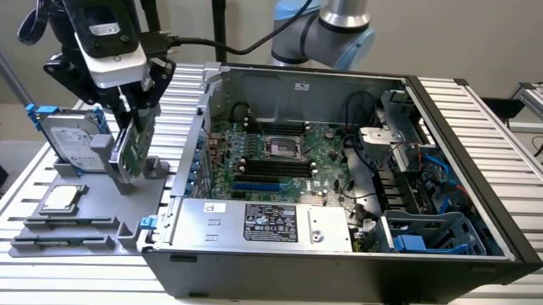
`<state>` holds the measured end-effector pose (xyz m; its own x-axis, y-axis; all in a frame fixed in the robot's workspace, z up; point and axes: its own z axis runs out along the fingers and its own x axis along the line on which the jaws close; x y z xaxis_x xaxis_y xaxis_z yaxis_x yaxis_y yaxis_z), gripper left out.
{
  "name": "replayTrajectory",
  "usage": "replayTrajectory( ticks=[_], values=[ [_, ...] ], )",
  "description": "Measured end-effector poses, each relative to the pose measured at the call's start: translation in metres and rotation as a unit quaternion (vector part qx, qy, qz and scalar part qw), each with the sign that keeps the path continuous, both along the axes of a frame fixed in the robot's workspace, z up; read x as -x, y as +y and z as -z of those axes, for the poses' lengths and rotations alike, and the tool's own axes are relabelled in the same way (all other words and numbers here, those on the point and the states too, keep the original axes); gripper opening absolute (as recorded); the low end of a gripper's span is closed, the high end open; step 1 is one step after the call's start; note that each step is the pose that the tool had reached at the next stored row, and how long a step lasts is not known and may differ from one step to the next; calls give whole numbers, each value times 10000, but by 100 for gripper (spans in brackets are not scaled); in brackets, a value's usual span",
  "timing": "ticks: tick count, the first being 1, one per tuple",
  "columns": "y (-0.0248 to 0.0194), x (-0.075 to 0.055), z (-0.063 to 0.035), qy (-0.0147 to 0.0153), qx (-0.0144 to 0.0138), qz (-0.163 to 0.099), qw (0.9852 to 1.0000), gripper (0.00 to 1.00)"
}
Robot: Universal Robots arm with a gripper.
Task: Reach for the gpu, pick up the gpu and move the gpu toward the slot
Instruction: 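Pick up the gpu and move the gpu toward the slot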
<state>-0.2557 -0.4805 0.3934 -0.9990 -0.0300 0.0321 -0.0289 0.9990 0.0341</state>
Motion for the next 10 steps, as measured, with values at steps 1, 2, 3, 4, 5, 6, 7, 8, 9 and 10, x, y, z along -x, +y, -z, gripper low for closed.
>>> replayTrajectory(
  ticks=[1, 2, 3, 4, 5, 6, 7, 8, 9, 10],
  values=[
    [-1, -45, -45, 3, -4, 0, 10000, 27],
    [-3, -91, -91, 6, -7, 0, 10000, 27],
    [-5, -137, -137, 10, -11, -1, 10000, 27],
    [-6, -183, -182, 13, -16, -1, 10000, 27],
    [-7, -225, -225, 16, -19, -1, 10000, 27],
    [-8, -270, -269, 20, -22, 0, 10000, 27],
    [-9, -316, -316, 25, -26, -1, 10000, 27],
    [-9, -364, -363, 32, -28, -1, 10000, 27],
    [-9, -407, -401, 38, -33, -1, 10000, 27],
    [-9, -454, -437, 44, -38, -1, 10000, 27]
  ],
)
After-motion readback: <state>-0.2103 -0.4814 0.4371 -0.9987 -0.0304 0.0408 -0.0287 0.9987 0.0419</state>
